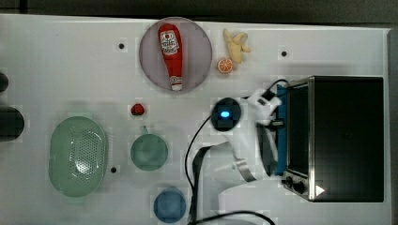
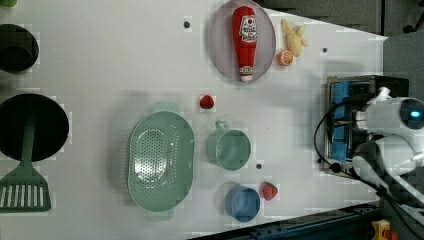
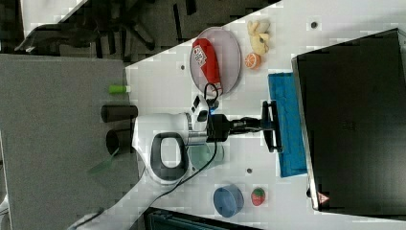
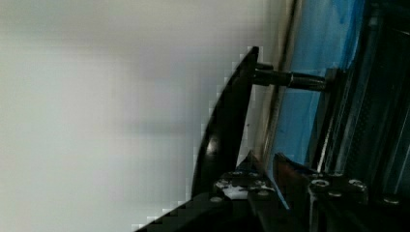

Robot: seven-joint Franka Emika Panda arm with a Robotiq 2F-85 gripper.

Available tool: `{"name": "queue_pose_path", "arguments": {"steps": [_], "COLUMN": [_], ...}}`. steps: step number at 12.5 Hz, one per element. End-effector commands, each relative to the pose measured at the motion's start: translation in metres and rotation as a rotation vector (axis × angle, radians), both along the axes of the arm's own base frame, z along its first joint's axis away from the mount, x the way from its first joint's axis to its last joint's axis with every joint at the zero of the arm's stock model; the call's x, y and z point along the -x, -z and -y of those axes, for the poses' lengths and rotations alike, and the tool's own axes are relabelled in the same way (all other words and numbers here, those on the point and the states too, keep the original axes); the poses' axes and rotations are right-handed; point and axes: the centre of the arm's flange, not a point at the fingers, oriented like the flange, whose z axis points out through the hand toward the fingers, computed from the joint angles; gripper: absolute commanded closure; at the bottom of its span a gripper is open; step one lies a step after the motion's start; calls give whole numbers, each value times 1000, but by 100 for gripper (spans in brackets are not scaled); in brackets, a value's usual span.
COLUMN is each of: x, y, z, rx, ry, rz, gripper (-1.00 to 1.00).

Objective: Flap open oven.

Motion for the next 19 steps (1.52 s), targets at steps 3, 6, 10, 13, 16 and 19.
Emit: {"name": "queue_pose_path", "arguments": {"steps": [3, 6, 10, 13, 16, 19], "x": [12, 23, 11, -21, -35, -40], "y": [65, 109, 125, 82, 19, -50], "z": [-71, -91, -103, -119, -122, -113], "rx": [146, 209, 219, 99, -51, -162], "ry": [126, 115, 128, 270, 563, 764], "rz": [116, 138, 158, 277, 350, 408], "gripper": [65, 65, 65, 65, 65, 65]}}
